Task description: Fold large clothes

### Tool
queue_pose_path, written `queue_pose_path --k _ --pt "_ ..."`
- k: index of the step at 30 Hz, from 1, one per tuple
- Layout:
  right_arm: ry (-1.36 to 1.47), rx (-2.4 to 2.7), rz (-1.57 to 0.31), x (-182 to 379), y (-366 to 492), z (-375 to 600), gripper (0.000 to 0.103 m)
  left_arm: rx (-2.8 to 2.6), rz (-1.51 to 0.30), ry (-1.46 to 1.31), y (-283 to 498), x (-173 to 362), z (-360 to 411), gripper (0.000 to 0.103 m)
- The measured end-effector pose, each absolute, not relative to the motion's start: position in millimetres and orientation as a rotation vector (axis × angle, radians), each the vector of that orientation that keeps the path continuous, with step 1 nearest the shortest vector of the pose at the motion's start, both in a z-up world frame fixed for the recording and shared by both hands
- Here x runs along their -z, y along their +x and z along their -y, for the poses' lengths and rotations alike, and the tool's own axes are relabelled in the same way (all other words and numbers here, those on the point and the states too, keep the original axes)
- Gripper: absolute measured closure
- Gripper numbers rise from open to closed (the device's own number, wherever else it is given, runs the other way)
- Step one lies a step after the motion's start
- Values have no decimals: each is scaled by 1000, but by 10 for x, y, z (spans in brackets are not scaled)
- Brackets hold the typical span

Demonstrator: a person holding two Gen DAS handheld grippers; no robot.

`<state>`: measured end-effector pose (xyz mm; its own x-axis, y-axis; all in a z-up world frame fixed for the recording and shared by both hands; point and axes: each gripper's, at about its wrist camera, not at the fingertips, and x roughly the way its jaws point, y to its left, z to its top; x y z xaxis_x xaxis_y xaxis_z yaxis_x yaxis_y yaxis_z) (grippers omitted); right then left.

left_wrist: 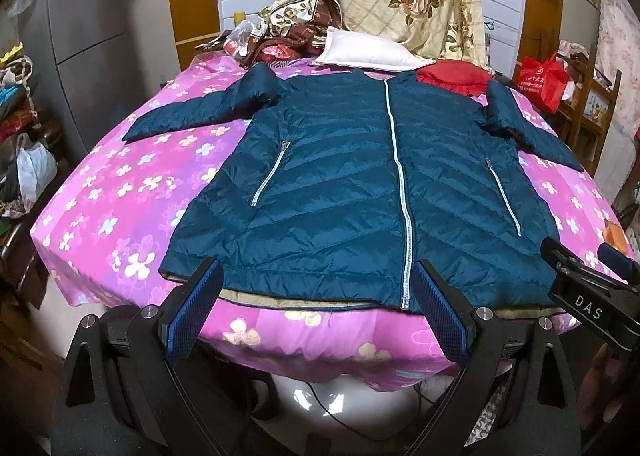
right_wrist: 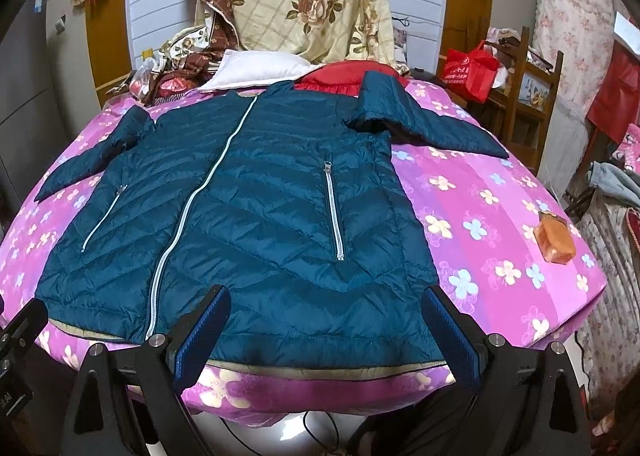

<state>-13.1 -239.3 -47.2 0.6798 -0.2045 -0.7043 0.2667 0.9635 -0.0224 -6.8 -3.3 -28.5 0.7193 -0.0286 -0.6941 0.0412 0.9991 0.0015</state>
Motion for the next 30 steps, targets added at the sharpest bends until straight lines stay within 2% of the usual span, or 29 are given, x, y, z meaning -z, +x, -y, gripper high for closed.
queue_pose_path --k 30 --pt "82 260 -792 531 -124 2371 8 37 -817 0 1 393 -7 8"
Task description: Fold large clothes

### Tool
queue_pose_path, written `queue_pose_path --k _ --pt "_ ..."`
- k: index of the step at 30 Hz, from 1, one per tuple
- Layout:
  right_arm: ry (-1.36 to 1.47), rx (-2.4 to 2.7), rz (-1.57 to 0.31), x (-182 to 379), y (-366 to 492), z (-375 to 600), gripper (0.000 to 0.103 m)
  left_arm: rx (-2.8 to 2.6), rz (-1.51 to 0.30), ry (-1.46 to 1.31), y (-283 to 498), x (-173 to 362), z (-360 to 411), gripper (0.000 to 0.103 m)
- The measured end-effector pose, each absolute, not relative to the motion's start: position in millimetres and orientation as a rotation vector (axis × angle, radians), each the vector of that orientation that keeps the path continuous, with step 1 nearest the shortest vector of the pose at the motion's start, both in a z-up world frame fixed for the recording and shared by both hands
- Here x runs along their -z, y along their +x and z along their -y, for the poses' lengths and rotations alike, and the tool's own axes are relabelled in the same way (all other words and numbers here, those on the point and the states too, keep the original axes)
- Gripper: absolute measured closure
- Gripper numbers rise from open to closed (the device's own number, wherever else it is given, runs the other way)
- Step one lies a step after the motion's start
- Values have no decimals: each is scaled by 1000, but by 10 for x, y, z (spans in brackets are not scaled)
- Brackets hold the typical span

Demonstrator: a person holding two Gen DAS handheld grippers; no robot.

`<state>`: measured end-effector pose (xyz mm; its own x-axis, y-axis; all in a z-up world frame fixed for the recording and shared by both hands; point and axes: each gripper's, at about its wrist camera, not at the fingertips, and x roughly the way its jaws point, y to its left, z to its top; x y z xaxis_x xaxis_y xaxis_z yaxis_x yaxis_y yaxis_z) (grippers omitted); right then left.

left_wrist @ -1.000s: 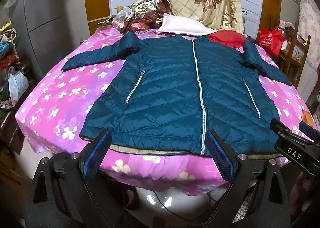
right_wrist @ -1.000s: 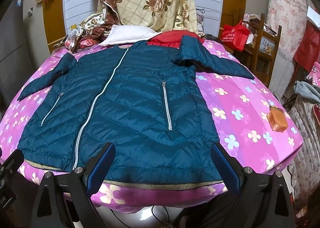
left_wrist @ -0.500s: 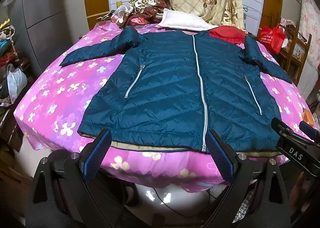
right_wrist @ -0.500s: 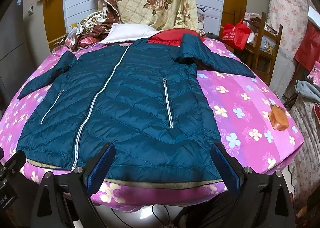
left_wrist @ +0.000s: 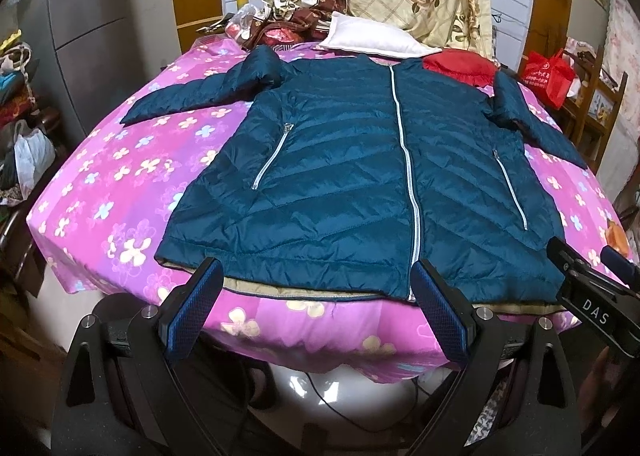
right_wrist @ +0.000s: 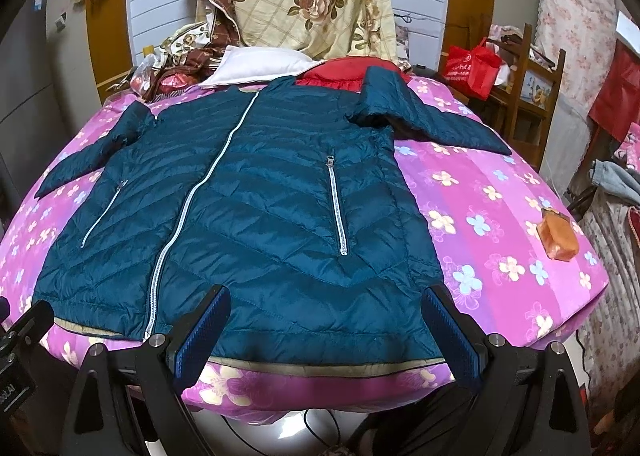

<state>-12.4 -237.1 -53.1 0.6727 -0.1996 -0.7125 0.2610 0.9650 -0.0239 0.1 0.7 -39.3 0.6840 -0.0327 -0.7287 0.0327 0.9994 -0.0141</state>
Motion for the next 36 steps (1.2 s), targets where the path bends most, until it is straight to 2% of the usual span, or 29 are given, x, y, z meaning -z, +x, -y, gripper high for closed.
queue_pose_path --k 30,36 --pt "73 244 -800 534 -108 2322 8 51 -826 87 51 467 75 8" --pt "-4 196 -789 403 146 2222 8 36 -819 63 249 352 -134 8"
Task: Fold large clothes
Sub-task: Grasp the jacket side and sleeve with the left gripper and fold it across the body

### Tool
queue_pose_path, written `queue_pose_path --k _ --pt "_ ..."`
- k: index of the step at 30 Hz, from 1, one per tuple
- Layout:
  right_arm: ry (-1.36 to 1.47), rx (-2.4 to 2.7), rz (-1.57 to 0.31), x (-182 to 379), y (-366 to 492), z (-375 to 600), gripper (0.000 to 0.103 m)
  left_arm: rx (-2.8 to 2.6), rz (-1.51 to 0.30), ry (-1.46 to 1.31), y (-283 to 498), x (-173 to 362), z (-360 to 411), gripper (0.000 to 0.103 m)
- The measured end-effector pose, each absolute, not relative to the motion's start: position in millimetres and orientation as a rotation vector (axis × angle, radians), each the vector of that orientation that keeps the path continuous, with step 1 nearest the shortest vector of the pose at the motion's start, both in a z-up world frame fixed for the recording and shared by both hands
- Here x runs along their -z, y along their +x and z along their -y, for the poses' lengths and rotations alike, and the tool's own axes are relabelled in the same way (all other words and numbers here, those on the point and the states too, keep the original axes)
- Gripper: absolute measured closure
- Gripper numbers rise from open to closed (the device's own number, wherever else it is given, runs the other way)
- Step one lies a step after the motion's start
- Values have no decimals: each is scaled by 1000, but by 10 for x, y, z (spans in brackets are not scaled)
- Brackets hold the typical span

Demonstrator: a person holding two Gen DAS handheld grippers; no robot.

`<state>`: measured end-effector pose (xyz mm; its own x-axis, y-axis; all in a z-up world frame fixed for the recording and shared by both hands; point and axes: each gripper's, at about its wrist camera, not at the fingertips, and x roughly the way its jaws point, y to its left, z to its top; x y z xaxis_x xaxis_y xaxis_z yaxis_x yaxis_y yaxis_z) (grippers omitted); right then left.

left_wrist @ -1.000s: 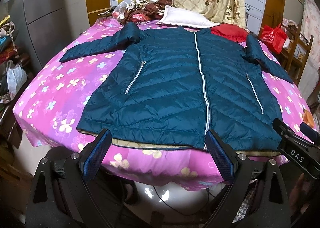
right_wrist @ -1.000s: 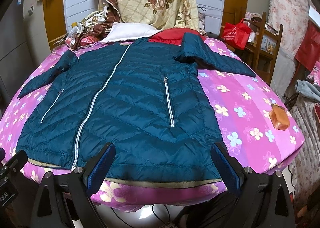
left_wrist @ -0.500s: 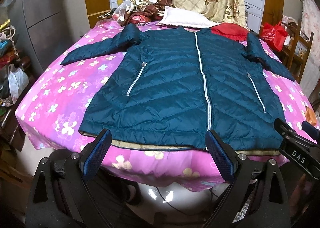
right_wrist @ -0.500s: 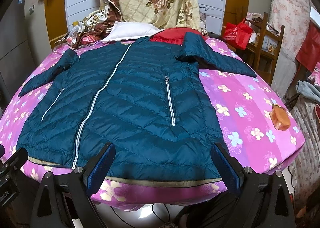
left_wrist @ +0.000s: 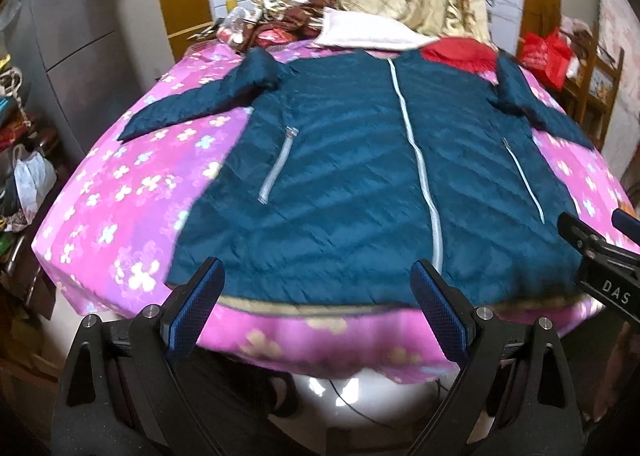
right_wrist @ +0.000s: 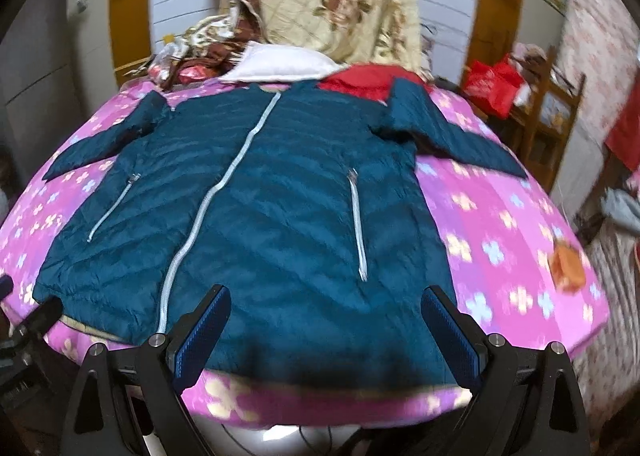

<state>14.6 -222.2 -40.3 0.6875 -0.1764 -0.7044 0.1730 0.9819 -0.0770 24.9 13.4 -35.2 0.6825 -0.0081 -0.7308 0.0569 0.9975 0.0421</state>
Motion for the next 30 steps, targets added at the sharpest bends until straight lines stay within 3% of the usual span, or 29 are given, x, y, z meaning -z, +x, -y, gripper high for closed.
queue_pose_path --k 11,20,30 --pt "-18 56 -731 380 746 1866 8 -163 -859 -170 1126 378 -1456 8" --pt "24 -51 -684 357 1305 1805 8 -251 -848 -526 2287 424 -2789 8" --pt "71 -39 -733 657 1805 1833 8 -241 -913 -959 3521 1084 -3873 9"
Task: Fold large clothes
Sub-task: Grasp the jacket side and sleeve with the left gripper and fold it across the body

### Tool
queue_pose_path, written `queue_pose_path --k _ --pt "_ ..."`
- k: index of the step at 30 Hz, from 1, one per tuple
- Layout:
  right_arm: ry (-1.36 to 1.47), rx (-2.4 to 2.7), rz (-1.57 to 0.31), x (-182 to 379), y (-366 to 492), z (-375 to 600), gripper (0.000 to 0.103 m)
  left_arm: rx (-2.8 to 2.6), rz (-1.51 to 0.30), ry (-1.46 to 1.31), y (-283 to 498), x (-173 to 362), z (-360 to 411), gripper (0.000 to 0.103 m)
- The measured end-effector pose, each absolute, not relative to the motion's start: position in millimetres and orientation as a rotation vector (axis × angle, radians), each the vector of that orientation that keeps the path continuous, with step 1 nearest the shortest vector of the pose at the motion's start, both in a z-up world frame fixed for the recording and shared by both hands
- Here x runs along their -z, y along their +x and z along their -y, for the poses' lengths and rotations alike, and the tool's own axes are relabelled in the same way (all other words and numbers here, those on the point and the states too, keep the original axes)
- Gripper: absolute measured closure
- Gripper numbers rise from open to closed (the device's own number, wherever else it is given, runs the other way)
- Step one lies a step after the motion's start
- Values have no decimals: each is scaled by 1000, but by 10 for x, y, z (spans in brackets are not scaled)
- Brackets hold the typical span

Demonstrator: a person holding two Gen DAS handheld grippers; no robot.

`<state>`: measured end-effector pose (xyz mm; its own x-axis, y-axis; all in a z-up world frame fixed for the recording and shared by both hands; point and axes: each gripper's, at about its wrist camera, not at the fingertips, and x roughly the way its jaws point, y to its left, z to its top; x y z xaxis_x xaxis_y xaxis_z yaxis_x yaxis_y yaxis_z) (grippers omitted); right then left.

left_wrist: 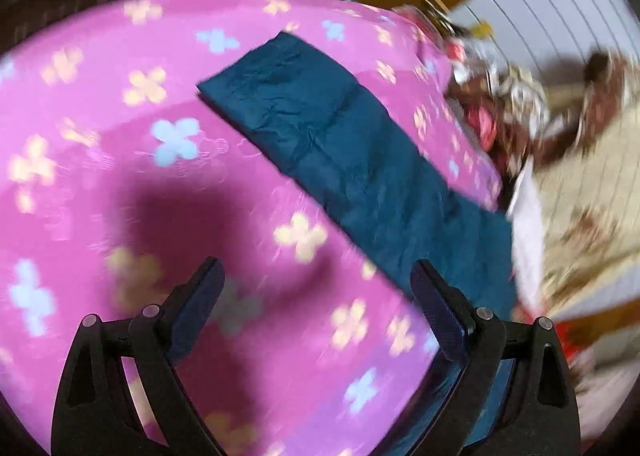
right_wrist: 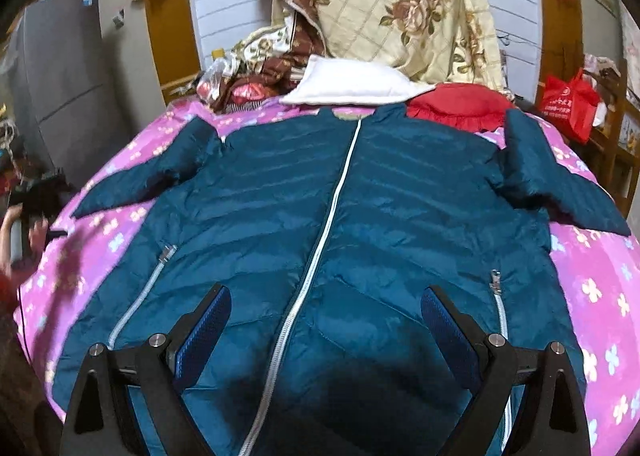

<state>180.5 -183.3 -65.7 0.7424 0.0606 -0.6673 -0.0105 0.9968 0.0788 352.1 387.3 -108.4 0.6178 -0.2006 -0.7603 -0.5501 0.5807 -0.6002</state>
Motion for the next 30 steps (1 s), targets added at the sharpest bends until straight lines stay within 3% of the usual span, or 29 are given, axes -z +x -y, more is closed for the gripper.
queue_pose_path --k 11,13,14,15,23,30 --pt "68 -15 -758 910 2049 1851 8 -280 -888 -842 4289 1230 -3891 12" --pt "70 -6 -764 933 2045 1860 8 -313 -914 -769 4439 1237 -3839 50" --pt "70 -3 -765 933 2036 1867 8 -329 -955 -727 4502 1256 -3793 86" --pt "70 -1 -764 929 2030 1870 8 -306 -981 -726 4534 1269 -3755 92" --pt "110 -6 -699 778 1742 2033 8 -281 -874 -402 4221 375 -2997 96" --pt "178 10 -647 653 1416 2267 8 59 -790 -269 3912 -403 -1455 96"
